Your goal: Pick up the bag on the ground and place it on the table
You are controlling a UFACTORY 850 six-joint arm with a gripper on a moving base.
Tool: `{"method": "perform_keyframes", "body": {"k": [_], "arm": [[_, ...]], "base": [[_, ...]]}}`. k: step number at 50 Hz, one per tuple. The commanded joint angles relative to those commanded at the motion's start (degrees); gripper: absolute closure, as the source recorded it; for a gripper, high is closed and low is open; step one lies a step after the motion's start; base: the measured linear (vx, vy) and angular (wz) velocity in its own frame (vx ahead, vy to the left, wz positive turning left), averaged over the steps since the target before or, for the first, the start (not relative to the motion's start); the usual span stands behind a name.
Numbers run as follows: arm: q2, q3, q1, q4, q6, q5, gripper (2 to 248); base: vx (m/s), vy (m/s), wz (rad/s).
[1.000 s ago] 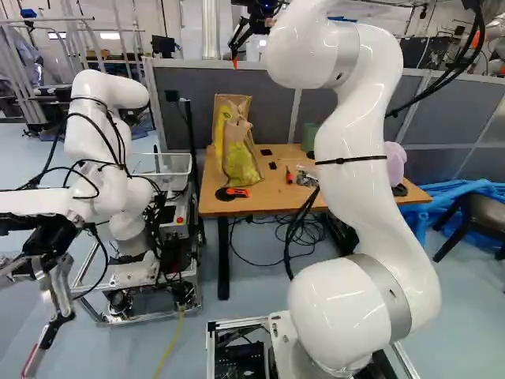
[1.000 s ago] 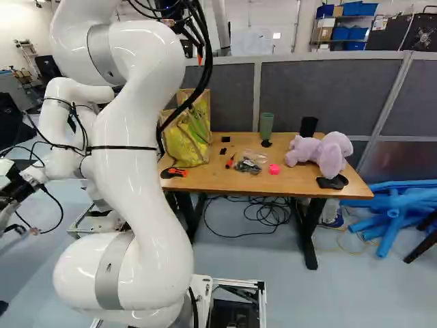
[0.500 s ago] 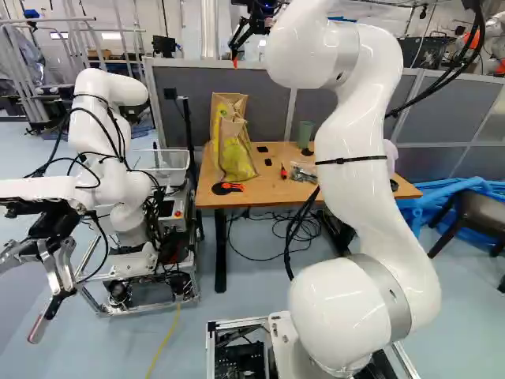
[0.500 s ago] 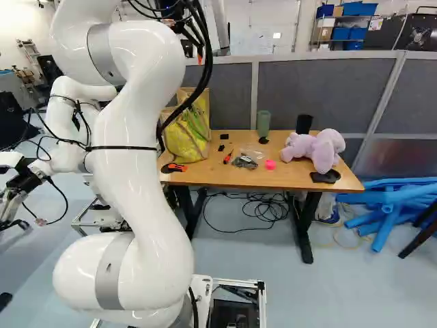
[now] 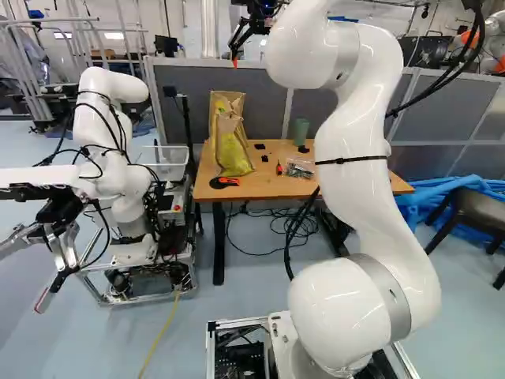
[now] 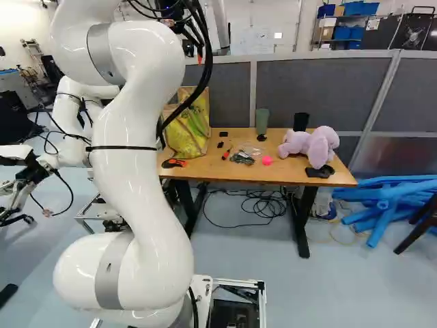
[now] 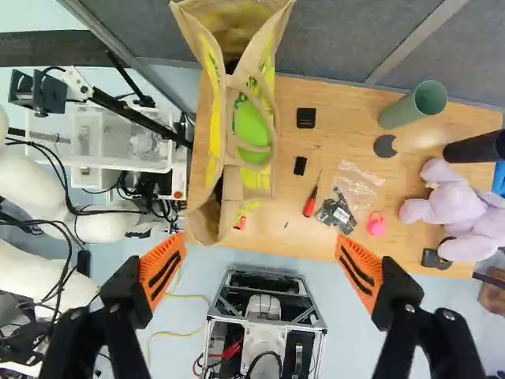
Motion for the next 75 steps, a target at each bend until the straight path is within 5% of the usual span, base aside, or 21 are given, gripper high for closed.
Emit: {"method": "perform_keyframes", "body": {"k": [75], "arm": [[0.09,0.23,-0.01,0.00,0.00,0.24,3]], "base": [[-0.056,-0.001,0.002]]}}
